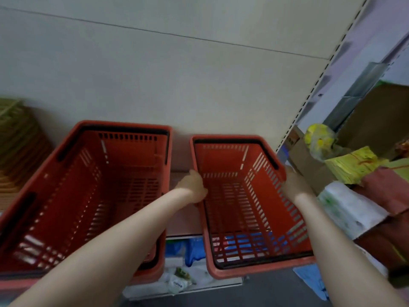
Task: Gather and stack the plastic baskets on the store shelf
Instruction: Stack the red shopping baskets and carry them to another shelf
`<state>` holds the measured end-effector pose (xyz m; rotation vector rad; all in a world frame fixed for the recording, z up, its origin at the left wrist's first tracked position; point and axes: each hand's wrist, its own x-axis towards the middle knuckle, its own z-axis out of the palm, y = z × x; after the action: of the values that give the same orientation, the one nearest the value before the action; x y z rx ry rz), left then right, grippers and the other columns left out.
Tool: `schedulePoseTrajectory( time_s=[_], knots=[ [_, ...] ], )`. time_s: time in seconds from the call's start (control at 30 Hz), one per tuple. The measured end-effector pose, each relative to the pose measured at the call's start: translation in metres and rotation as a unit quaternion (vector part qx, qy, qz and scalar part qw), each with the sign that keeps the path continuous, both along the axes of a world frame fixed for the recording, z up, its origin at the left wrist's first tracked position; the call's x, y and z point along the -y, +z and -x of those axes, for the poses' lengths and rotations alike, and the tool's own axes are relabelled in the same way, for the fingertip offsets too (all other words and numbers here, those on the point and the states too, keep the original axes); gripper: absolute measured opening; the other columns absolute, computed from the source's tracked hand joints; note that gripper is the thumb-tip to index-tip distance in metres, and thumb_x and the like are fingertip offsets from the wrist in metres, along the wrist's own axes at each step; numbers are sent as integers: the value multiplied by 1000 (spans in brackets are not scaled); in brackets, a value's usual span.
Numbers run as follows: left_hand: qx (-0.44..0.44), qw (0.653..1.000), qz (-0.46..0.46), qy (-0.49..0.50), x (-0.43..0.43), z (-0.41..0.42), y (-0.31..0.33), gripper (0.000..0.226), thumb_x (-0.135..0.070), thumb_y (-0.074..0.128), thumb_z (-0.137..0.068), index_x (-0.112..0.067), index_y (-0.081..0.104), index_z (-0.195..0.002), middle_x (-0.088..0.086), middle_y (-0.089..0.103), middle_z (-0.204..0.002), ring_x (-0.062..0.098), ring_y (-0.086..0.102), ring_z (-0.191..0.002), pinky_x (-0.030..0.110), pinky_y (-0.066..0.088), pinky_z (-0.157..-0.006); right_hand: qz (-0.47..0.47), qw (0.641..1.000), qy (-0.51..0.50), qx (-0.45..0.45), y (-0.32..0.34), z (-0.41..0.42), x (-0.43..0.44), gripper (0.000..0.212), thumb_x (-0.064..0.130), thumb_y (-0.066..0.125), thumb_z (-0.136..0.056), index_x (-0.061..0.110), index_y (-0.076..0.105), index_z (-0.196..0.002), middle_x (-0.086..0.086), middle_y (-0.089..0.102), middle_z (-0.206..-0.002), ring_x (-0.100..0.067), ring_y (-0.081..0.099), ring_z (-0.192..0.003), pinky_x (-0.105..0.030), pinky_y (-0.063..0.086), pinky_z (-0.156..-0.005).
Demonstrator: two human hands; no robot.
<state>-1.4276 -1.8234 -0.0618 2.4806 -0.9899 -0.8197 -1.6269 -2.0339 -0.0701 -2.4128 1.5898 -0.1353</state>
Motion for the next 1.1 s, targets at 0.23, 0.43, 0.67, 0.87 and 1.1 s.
schedulePoseTrajectory(
  time_s=[0.23, 0.43, 0.67, 0.87, 1.1],
  knots=[
    [-26, 991, 133, 9, -21, -9, 9, 47, -27, 59, -86, -19, 49, -132, 8, 67, -118, 28, 67, -98, 32, 55, -76, 27, 997, -43, 61, 43, 17, -37, 23, 18, 49, -95, 13, 62, -114, -21, 67, -107, -38, 62, -89, -37, 47, -73],
    [-137, 929, 344, -8, -59, -15, 49, 55, -31, 66, -79, -34, 52, -132, 0, 74, -106, 17, 73, -87, 42, 60, -79, 166, 975, -73, 130, 130, 31, -106, 37, 5, 51, -86, 10, 59, -122, -30, 66, -107, -49, 60, -101, -45, 46, -77],
    [-149, 849, 506, -36, -142, -51, 116, 72, -39, 65, -80, -39, 37, -146, -12, 65, -127, 9, 67, -109, 43, 51, -100, 312, 913, -71, 253, 217, 4, -201, 51, 3, 45, -90, 17, 53, -138, -26, 66, -116, -46, 60, -107, -49, 49, -90],
    [-98, 793, 601, -35, -231, -95, 166, 63, -9, 58, -93, -41, 39, -143, -18, 66, -120, 6, 71, -93, 35, 56, -92, 346, 861, -11, 371, 257, -49, -285, 49, 5, 41, -96, 26, 52, -139, -13, 67, -116, -32, 63, -109, -42, 51, -96],
    [-24, 784, 620, 17, -323, -149, 187, 54, -17, 56, -94, -39, 45, -142, -19, 68, -118, 8, 71, -93, 38, 55, -91, 250, 850, 54, 460, 256, -107, -352, 52, 4, 43, -96, 26, 53, -141, -2, 69, -123, -20, 65, -109, -35, 53, -96]
  ],
)
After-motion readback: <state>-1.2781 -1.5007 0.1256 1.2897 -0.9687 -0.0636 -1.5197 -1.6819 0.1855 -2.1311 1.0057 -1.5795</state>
